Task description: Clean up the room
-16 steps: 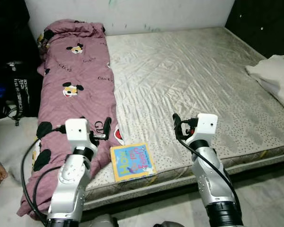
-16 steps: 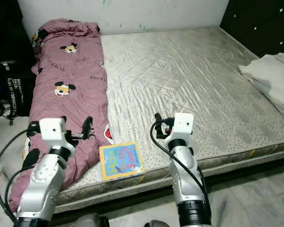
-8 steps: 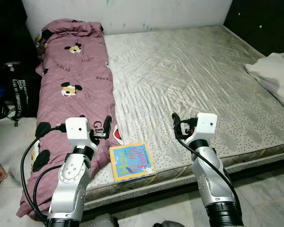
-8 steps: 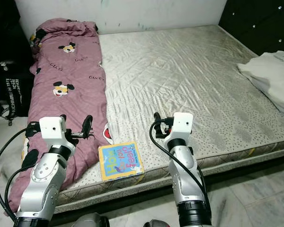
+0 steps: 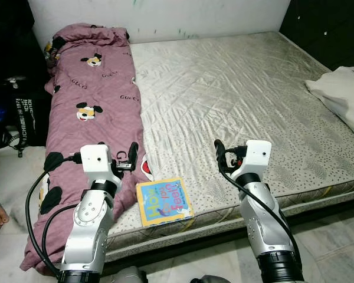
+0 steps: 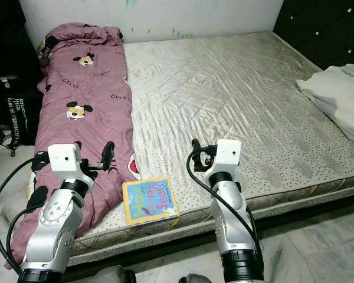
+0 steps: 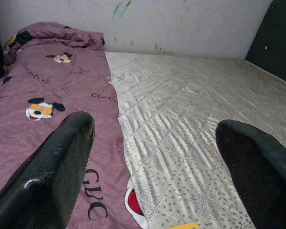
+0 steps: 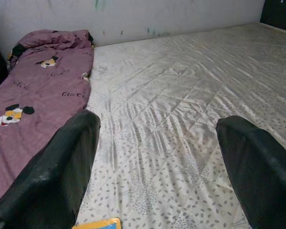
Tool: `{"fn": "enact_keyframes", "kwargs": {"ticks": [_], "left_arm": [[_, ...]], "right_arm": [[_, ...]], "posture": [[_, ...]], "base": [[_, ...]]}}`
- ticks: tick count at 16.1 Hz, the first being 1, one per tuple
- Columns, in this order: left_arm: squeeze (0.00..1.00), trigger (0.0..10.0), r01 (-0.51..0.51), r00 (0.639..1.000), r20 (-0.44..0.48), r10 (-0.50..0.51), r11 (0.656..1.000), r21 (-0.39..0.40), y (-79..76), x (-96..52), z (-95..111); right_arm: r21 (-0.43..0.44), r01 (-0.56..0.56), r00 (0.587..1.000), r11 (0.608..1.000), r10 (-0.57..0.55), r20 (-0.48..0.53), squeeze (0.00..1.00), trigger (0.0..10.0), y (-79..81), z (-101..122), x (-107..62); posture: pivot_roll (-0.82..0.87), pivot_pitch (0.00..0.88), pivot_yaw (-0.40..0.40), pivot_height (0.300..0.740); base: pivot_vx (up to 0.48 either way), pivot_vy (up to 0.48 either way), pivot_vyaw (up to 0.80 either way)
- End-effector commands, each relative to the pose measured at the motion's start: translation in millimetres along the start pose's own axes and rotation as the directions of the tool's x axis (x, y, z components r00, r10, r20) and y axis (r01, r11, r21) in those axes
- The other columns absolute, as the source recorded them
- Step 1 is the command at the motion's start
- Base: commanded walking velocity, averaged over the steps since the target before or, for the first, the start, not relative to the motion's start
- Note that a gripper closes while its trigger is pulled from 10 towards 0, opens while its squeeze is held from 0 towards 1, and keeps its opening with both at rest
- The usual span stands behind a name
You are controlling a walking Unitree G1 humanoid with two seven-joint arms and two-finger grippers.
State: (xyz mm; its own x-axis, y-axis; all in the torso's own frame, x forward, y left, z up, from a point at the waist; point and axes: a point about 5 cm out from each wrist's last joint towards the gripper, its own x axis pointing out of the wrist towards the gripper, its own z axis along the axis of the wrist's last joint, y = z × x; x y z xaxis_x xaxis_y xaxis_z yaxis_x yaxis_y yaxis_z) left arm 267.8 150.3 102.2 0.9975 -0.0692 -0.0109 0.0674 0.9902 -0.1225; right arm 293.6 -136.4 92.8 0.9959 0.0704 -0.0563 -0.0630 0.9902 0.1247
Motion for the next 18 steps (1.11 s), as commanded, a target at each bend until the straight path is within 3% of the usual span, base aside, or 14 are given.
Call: {"fn": "enact_keyframes", "kwargs": {"ticks": [1, 12, 18], "left_arm": [[0.0, 10.0, -0.002, 1.0, -0.007, 0.002, 1.0, 0.01, 0.9, 2.0, 0.3], [0.0, 10.0, -0.015, 1.0, -0.005, 0.015, 1.0, -0.003, 1.3, 3.9, 0.7], [0.0, 10.0, -0.014, 1.0, -0.006, 0.014, 1.0, -0.001, 1.1, 4.9, 0.5]], "right_arm": [[-0.002, -0.01, 1.0, 1.0, 0.01, 0.015, 0.0, 10.0, 1.4, 3.9, 2.3], [-0.011, -0.015, 1.0, 1.0, 0.015, 0.012, 0.0, 10.0, 1.3, 4.0, 4.2], [-0.013, -0.02, 1.0, 1.0, 0.02, 0.011, 0.0, 10.0, 2.0, 3.9, 5.2]], "posture": [[0.05, 0.022, -0.003, 0.74], [0.05, 0.019, -0.007, 0.74], [0.04, 0.018, -0.006, 0.689]], "base": [[0.0, 0.0, 0.0], [0.0, 0.0, 0.0], [0.0, 0.0, 0.0]]}}
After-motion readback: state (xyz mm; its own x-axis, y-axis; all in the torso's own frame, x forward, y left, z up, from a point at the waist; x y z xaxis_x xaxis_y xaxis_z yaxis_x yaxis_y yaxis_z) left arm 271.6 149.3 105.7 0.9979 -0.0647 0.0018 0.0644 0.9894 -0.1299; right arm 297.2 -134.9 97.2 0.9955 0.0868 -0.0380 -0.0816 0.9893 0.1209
